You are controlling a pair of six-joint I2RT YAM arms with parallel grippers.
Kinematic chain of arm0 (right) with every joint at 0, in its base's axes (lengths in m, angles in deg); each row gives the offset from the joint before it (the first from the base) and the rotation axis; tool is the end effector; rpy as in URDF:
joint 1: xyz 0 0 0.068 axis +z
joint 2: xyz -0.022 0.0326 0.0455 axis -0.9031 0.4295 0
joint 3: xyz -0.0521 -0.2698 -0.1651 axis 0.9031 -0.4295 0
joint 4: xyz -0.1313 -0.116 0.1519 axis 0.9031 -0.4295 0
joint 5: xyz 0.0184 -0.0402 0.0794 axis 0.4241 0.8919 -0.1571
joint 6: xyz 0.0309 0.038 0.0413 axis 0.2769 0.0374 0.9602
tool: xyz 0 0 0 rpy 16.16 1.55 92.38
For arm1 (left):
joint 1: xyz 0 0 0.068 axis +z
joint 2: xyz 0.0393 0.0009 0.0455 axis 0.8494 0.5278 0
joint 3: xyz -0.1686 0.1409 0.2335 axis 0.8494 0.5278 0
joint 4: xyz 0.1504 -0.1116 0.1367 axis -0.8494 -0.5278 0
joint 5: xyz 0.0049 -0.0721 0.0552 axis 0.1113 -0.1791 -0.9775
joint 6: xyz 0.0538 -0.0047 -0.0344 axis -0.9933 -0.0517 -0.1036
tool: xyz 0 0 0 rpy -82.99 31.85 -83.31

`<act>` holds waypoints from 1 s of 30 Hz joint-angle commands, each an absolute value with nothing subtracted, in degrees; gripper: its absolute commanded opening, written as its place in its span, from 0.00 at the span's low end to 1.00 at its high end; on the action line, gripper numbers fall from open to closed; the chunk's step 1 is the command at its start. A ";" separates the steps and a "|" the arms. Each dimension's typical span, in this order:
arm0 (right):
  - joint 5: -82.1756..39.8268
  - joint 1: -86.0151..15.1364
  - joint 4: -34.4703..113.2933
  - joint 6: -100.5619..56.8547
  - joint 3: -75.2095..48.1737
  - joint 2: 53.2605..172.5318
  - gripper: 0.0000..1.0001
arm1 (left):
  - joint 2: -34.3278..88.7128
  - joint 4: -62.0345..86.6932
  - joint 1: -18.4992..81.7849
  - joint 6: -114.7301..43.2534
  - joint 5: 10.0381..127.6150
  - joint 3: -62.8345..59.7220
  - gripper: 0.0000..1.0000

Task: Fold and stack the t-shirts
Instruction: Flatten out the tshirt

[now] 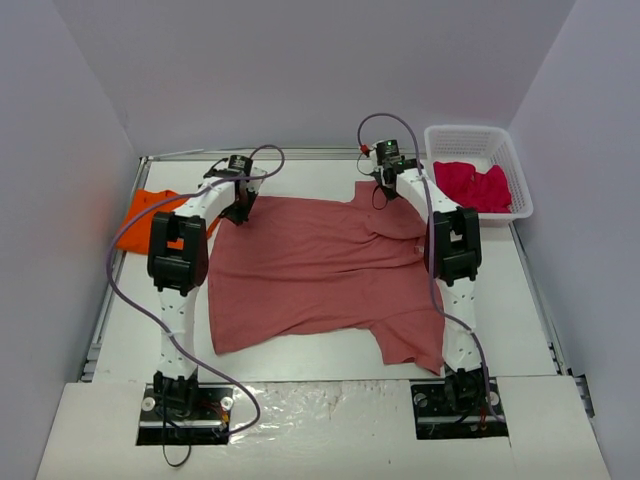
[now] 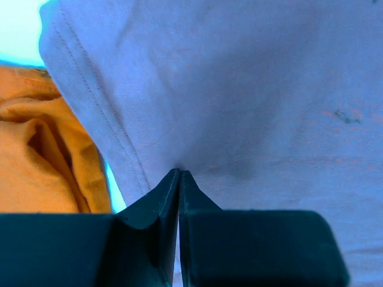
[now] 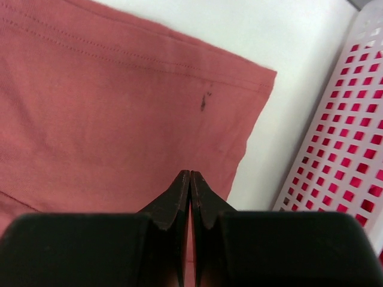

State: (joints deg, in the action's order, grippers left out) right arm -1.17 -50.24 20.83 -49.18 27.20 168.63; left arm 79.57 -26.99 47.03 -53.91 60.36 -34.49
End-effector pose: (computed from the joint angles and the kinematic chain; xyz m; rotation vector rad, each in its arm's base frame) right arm 0.5484 0.1290 0.2314 -0.5662 2.1890 -0.3017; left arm 0.4845 -0.0950 0.2272 0.4015 2.5854 -0.0231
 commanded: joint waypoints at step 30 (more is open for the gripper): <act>-3.69 -51.38 17.51 -45.63 40.39 183.85 0.00 | 89.77 -34.33 47.77 -52.94 55.20 -49.08 0.02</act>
